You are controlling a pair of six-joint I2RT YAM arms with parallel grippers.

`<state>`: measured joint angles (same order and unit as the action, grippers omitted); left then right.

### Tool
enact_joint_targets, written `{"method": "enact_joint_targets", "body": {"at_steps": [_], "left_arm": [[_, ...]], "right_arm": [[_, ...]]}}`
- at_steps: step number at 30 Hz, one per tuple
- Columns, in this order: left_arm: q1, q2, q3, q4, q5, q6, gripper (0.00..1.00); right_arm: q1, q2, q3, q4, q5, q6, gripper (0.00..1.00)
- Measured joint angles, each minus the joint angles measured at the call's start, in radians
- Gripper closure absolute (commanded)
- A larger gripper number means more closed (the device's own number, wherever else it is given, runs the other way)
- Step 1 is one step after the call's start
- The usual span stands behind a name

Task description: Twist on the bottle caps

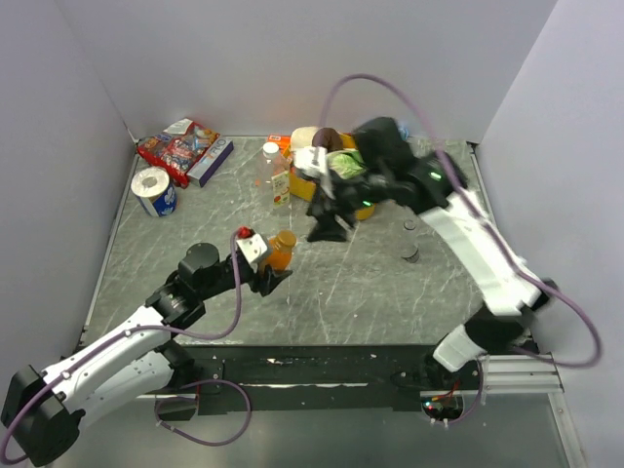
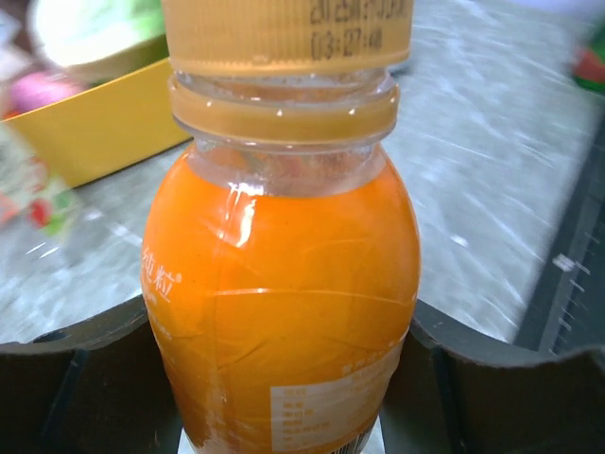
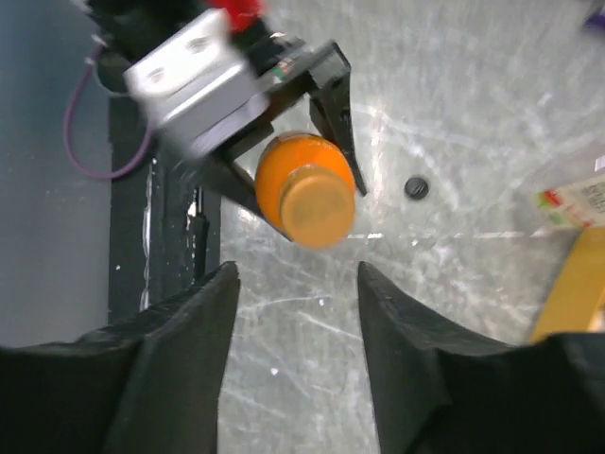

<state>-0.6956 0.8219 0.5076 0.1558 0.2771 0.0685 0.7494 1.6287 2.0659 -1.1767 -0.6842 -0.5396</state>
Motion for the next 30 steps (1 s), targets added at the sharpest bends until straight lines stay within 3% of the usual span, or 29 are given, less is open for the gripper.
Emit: {"method": "enact_joint_targets", "body": {"at_steps": [5, 8, 13, 19, 30], "left_arm": [[0.002, -0.011, -0.008, -0.044, 0.176, 0.059, 0.99], [0.008, 0.027, 0.014, -0.106, 0.264, 0.136, 0.99], [0.03, 0.11, 0.11, -0.227, 0.367, 0.286, 0.99], [0.041, 0.133, 0.172, -0.301, 0.443, 0.409, 0.99], [0.042, 0.14, 0.187, -0.338, 0.471, 0.467, 0.99]], "right_arm": [[0.0, -0.225, -0.124, -0.018, -0.062, -0.177, 0.3], [0.037, -0.28, -0.179, -0.033, -0.059, -0.316, 0.29], [0.086, -0.246, -0.224, -0.052, -0.017, -0.534, 0.21], [0.142, -0.22, -0.309, -0.059, 0.04, -0.732, 0.21], [0.186, -0.231, -0.396, 0.009, 0.072, -0.843, 0.22]]}}
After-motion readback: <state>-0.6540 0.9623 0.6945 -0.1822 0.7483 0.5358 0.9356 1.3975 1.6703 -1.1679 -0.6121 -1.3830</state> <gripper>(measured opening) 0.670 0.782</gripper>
